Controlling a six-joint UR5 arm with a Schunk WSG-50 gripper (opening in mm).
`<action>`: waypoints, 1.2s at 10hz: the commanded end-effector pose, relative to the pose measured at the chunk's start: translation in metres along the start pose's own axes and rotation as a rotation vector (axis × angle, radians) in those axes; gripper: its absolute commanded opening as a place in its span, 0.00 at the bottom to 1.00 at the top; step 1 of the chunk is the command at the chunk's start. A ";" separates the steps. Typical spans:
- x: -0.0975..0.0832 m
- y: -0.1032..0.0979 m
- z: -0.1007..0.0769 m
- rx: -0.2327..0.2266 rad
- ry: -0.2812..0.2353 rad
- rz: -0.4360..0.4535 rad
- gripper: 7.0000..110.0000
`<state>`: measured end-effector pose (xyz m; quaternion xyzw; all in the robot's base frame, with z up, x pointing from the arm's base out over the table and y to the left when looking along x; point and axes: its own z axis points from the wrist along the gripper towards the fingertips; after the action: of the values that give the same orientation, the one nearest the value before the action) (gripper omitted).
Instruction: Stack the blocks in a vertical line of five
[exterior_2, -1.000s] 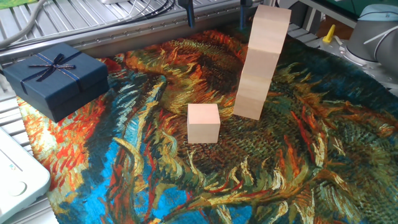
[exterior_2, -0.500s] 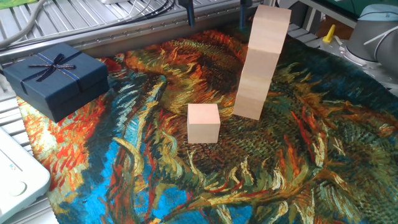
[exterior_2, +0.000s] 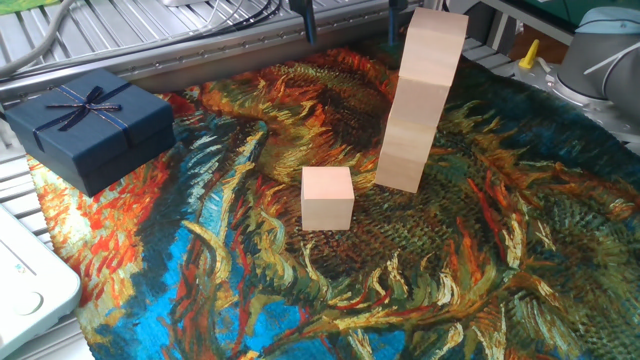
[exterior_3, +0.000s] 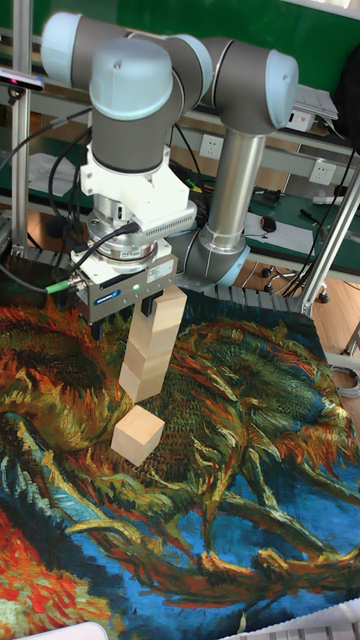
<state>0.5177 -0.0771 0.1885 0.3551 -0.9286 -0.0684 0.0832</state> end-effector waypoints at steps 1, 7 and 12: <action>-0.003 0.003 -0.001 -0.016 -0.013 -0.006 0.79; -0.005 0.008 -0.001 -0.032 -0.018 -0.006 0.79; -0.008 0.011 -0.001 -0.040 -0.028 -0.012 0.79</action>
<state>0.5159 -0.0698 0.1887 0.3573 -0.9266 -0.0824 0.0832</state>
